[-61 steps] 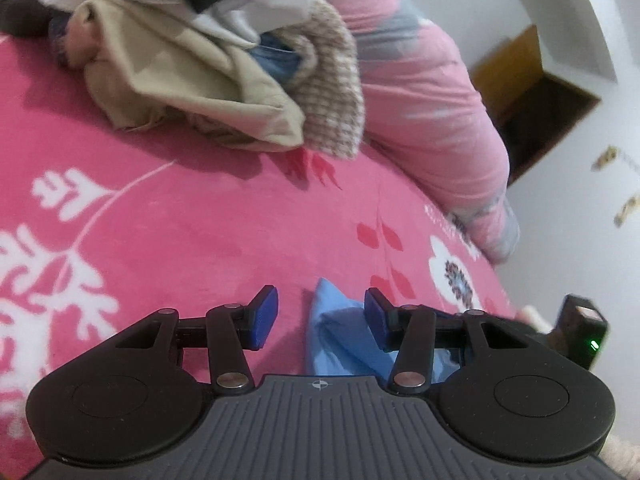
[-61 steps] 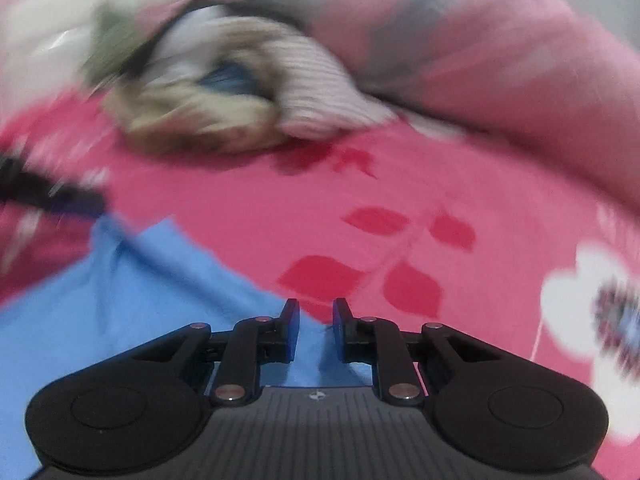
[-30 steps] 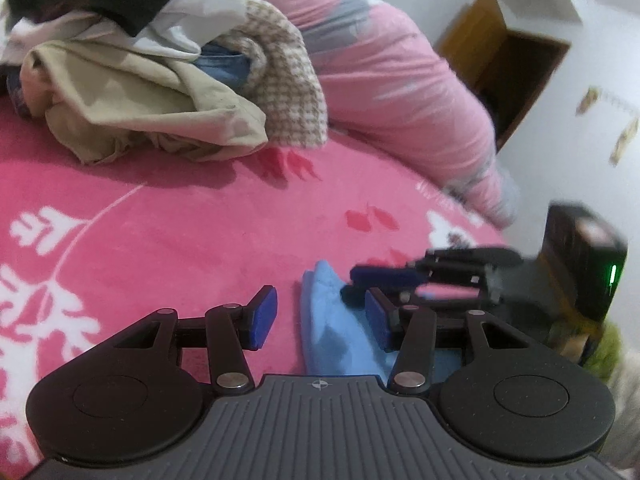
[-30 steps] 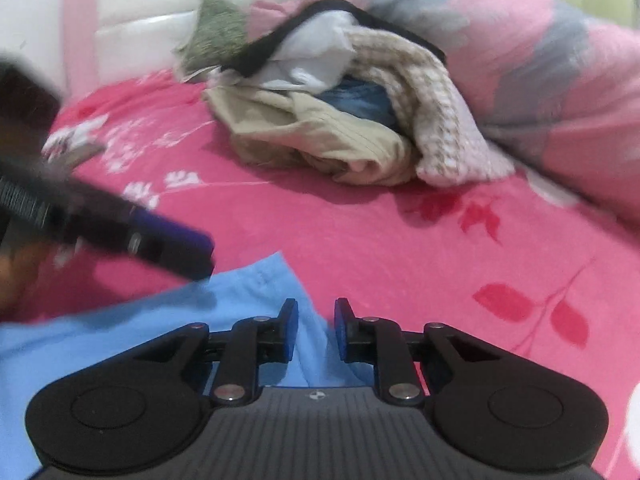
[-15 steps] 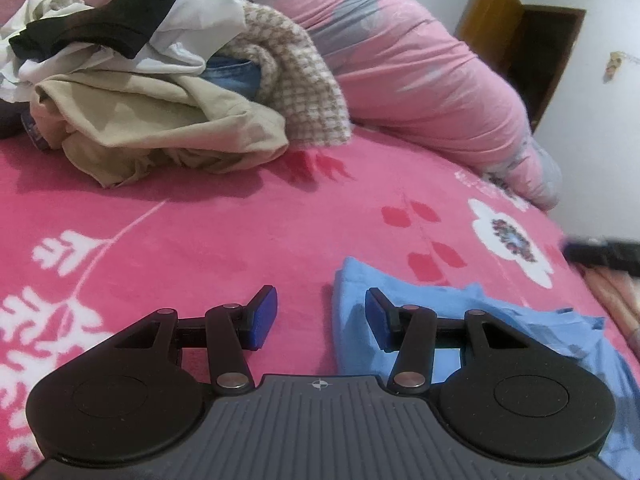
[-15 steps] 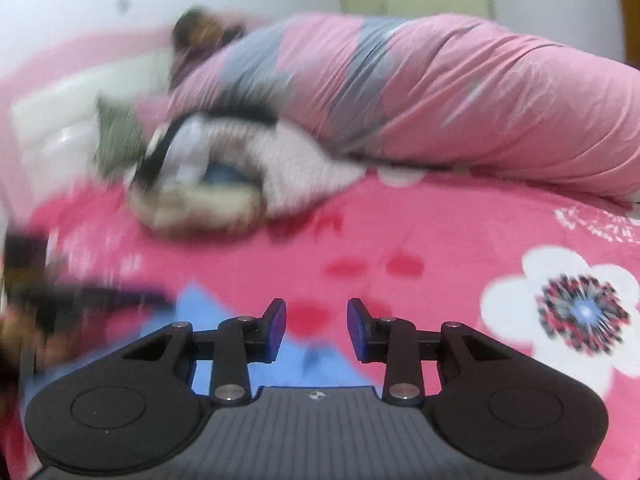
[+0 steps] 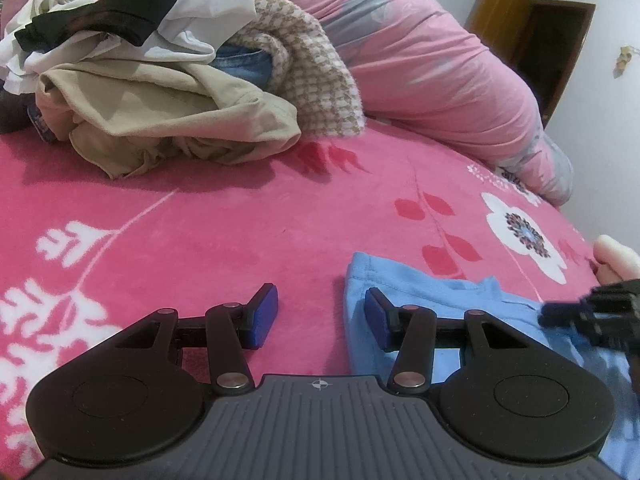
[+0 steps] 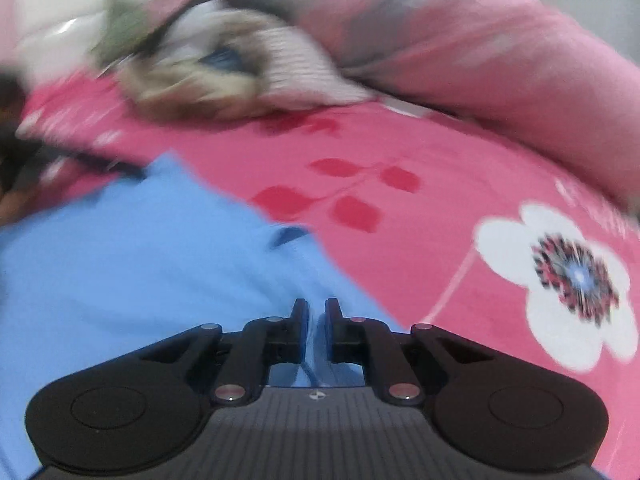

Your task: Fold clothes

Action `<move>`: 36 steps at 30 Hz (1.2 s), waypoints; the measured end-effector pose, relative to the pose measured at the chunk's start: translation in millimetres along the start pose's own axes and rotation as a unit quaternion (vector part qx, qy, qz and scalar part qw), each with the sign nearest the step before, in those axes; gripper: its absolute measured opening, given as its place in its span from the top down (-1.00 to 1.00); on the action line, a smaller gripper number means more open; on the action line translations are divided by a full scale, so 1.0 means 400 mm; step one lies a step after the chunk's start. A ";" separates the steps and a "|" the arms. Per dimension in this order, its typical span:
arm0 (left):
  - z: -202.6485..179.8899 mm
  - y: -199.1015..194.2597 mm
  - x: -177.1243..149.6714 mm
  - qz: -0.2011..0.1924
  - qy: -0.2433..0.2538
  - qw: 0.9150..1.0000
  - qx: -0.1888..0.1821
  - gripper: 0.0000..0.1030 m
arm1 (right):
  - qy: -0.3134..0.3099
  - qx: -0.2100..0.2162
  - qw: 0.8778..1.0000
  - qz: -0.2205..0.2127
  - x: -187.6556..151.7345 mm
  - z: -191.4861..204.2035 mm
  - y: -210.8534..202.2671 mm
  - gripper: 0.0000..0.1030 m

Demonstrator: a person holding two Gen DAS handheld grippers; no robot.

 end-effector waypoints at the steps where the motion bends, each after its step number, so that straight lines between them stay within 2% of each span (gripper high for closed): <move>1: 0.000 0.000 0.000 0.000 0.000 1.000 0.000 0.06 | 0.043 0.011 0.999 0.001 0.005 -0.034 0.008 0.79; 3: 0.001 0.000 0.000 0.000 0.000 1.000 0.000 0.06 | 0.124 0.016 0.992 0.006 0.006 -0.106 0.018 0.78; 6: 0.002 0.001 0.001 0.000 0.000 1.000 -0.001 0.06 | 0.218 -0.014 0.975 -0.029 0.001 -0.222 -0.048 0.78; 8: 0.002 0.001 0.001 0.000 -0.001 1.000 -0.001 0.06 | 0.263 -0.039 0.962 -0.067 -0.006 -0.299 -0.138 0.77; 10: 0.002 0.002 0.001 0.001 -0.001 1.000 -0.002 0.06 | 0.280 -0.081 0.950 -0.108 -0.030 -0.365 -0.262 0.74; 13: 0.003 0.003 0.002 0.001 -0.003 1.000 -0.003 0.06 | 0.259 -0.144 0.947 -0.127 -0.092 -0.406 -0.394 0.44; 14: 0.004 0.003 0.002 0.000 -0.004 1.000 -0.004 0.06 | 0.249 -0.154 0.948 -0.123 -0.118 -0.405 -0.421 0.24; 16: 0.005 0.003 0.002 -0.001 -0.006 1.000 -0.004 0.06 | 0.219 -0.170 0.955 -0.105 -0.172 -0.385 -0.446 0.22; 18: 0.007 0.004 0.003 -0.002 -0.007 1.000 -0.004 0.06 | 0.163 -0.180 0.966 -0.084 -0.204 -0.339 -0.436 0.22; 20: 0.007 0.005 0.003 -0.004 -0.007 1.000 -0.003 0.06 | 0.078 -0.194 0.976 -0.059 -0.222 -0.280 -0.398 0.23; 23: 0.006 0.006 0.002 -0.005 -0.005 1.000 -0.002 0.06 | -0.016 -0.184 0.983 -0.020 -0.229 -0.220 -0.312 0.23; 26: 0.007 0.006 0.002 -0.006 -0.005 1.000 -0.001 0.06 | -0.036 -0.178 0.983 0.006 -0.224 -0.221 -0.233 0.22; 28: 0.007 0.006 0.003 -0.006 -0.005 1.000 -0.002 0.06 | 0.004 -0.191 0.982 0.001 -0.213 -0.279 -0.208 0.22; 29: 0.007 0.007 0.003 -0.007 -0.005 1.000 -0.002 0.06 | 0.043 -0.198 0.979 -0.010 -0.209 -0.321 -0.210 0.22; 31: 0.008 0.007 0.002 -0.007 -0.004 1.000 -0.002 0.06 | 0.140 -0.206 0.968 -0.033 -0.214 -0.409 -0.226 0.21; 33: 0.008 0.007 0.002 -0.007 -0.004 1.000 -0.002 0.06 | 0.236 -0.197 0.950 -0.051 -0.242 -0.479 -0.254 0.21; 36: 0.009 0.008 0.003 -0.008 -0.005 1.000 -0.003 0.06 | 0.343 -0.121 0.929 -0.071 -0.296 -0.511 -0.289 0.20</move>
Point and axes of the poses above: each gripper's, at about its wrist camera, not at the fingertips, and y roughly the way its jaws point, z to its left, x to its top, the point moved 8 cm from there along y, roughly the way its jaws point, and after that the axes turned 3 degrees about z, right-handed, at the moved point
